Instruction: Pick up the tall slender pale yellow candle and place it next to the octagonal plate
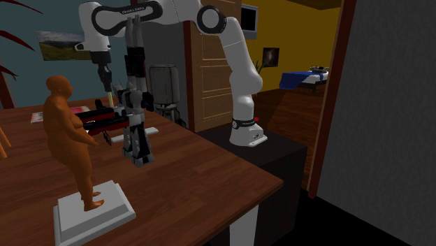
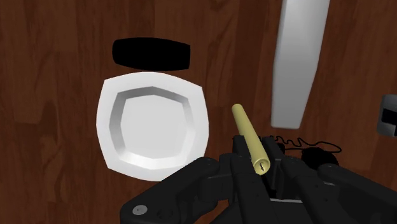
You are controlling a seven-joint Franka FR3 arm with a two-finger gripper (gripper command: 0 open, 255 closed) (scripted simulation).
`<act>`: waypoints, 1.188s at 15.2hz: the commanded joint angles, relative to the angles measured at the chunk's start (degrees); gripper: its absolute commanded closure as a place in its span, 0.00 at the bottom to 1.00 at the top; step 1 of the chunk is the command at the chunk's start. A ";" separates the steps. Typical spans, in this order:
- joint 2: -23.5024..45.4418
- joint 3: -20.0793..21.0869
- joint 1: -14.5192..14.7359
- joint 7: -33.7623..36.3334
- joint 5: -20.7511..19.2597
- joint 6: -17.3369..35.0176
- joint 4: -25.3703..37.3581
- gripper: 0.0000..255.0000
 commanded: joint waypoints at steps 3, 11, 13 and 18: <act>0.50 0.05 0.03 -0.05 0.09 2.94 -2.42 1.00; 1.73 0.15 0.05 -0.16 0.30 8.57 -6.82 1.00; 2.18 0.18 0.04 -0.20 0.38 10.00 -7.81 1.00; 2.18 0.19 0.04 -0.20 0.38 10.00 -7.81 1.00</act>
